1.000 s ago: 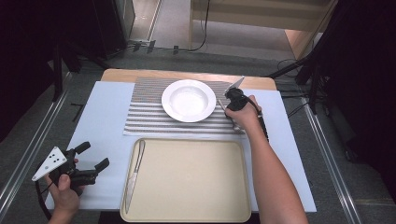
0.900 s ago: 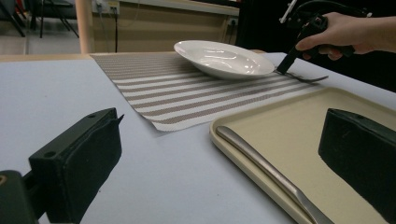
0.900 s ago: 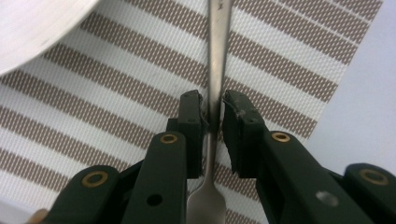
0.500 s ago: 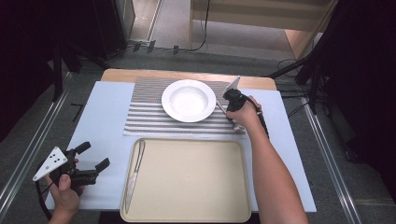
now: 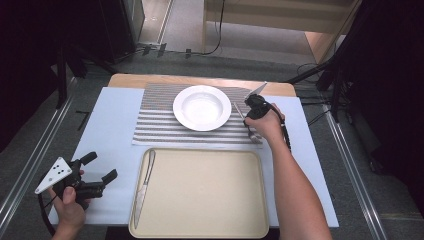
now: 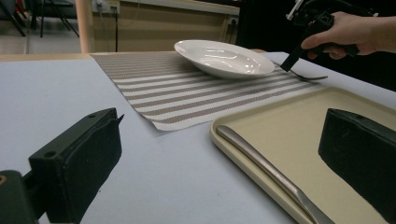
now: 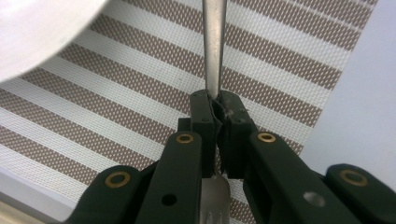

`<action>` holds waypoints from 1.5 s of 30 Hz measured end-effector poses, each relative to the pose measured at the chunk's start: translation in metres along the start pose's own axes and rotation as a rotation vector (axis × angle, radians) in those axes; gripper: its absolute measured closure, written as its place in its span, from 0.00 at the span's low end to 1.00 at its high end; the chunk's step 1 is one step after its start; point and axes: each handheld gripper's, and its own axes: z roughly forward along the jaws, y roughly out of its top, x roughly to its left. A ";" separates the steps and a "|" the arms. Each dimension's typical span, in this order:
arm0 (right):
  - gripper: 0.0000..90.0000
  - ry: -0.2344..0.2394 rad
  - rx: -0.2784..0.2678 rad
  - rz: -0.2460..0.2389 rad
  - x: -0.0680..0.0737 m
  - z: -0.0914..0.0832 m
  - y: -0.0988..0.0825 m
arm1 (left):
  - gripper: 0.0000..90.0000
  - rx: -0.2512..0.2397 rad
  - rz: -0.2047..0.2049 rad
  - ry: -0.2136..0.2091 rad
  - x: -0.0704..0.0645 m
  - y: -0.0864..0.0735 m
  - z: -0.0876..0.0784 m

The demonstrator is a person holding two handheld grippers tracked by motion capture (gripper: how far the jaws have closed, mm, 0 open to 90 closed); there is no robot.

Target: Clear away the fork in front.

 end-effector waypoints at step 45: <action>0.94 0.204 -0.638 -0.179 0.042 -0.057 -0.101 | 0.00 -0.027 0.080 -0.189 -0.057 0.050 0.042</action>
